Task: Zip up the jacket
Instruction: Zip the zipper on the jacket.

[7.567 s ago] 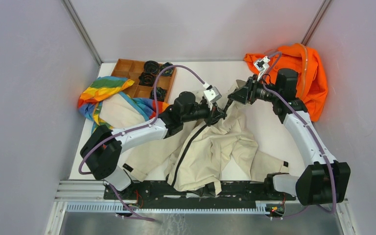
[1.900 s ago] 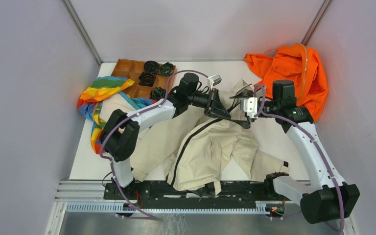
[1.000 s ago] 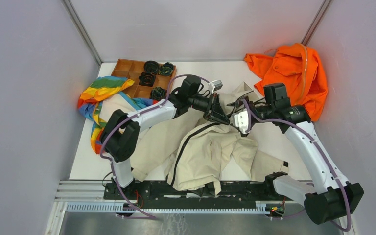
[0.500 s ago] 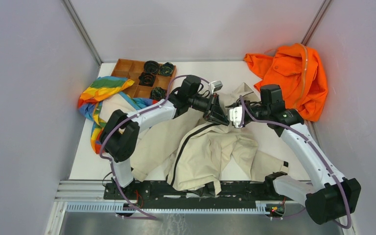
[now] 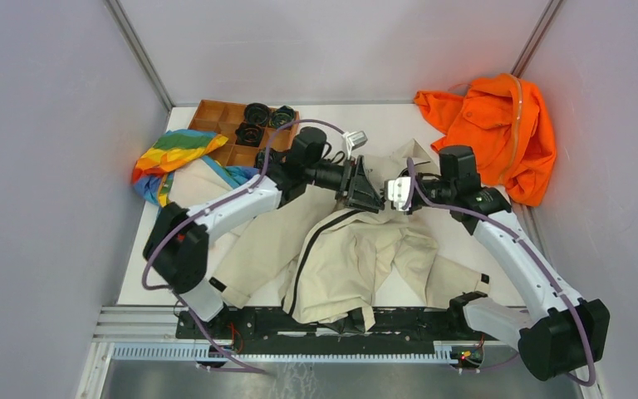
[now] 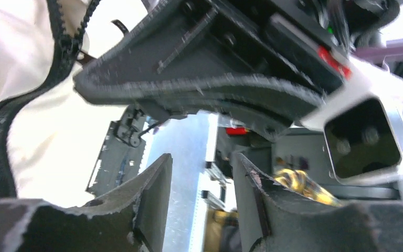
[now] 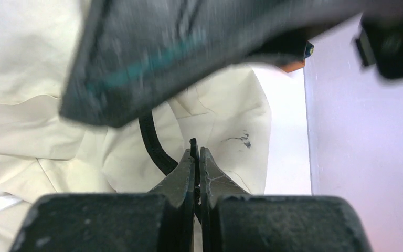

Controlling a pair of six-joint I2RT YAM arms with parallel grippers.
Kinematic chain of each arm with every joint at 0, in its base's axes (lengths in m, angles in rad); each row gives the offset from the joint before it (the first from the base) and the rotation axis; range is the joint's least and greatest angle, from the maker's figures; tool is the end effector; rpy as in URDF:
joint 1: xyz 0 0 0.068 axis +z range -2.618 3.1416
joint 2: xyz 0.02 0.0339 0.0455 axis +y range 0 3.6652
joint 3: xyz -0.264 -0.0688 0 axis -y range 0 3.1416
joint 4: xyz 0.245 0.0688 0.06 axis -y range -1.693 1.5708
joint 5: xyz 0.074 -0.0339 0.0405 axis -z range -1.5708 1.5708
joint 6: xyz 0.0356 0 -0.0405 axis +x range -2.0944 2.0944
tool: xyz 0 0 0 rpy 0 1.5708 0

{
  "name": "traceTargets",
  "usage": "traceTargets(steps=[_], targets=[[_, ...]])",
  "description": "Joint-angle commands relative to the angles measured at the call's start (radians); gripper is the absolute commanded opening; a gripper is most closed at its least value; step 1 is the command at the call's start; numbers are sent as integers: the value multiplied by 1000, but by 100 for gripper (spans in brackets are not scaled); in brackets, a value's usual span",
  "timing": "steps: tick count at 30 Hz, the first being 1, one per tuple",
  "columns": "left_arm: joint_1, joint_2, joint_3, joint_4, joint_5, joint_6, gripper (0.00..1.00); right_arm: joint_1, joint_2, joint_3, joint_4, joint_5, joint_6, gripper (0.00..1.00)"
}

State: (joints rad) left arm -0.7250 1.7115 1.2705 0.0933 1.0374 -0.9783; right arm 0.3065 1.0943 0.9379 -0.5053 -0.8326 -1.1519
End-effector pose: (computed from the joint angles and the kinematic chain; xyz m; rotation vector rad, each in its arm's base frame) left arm 0.2722 -0.2821 0.2932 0.5961 2.2953 -1.9894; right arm 0.2090 0.0938 0.3090 -1.6334 1.1879 0.4003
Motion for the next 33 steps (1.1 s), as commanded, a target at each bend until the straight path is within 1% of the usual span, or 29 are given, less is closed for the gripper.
traceTargets(steps=[1,2,4,6,8,11,13,15,20,22,24,25,26,29,30,31,33], targets=[[33,-196,-67,-112,-187,283,55,-26,-26,-19,84,-12,130,0],[34,-230,-84,-158,-250,357,56,-36,-29,-24,110,-16,166,0],[34,-284,-130,-187,-353,455,58,-56,-36,-35,162,-28,253,0],[24,-323,-170,-182,-455,525,60,-74,-42,-42,218,-36,361,0],[-5,-345,-195,-143,-550,620,64,-88,-49,-45,269,-42,442,0],[-77,-329,-200,-73,-664,764,68,-102,-58,-34,317,-31,542,0],[-126,-296,-181,-43,-733,861,71,-111,-66,-25,331,-26,581,0],[-151,-251,-146,-35,-788,917,72,-118,-72,-22,334,-28,594,0],[-156,-147,-52,-55,-855,948,73,-133,-82,-22,346,-15,630,0],[-155,-123,-38,-53,-838,943,73,-143,-83,-22,363,-1,655,0],[-155,-110,-42,-46,-789,931,70,-152,-82,-18,377,22,668,0],[-154,-104,-45,-49,-774,922,64,-161,-81,-12,384,37,669,0],[-152,-101,-48,-59,-764,914,55,-166,-78,-6,387,62,669,0],[-132,-103,-65,-86,-744,880,14,-200,-68,31,388,116,643,0],[-121,-109,-75,-87,-735,863,5,-211,-63,42,386,133,629,0],[-115,-117,-87,-87,-728,858,2,-224,-58,56,387,151,617,0],[-105,-137,-105,-108,-713,858,2,-248,-45,79,391,196,583,0]])
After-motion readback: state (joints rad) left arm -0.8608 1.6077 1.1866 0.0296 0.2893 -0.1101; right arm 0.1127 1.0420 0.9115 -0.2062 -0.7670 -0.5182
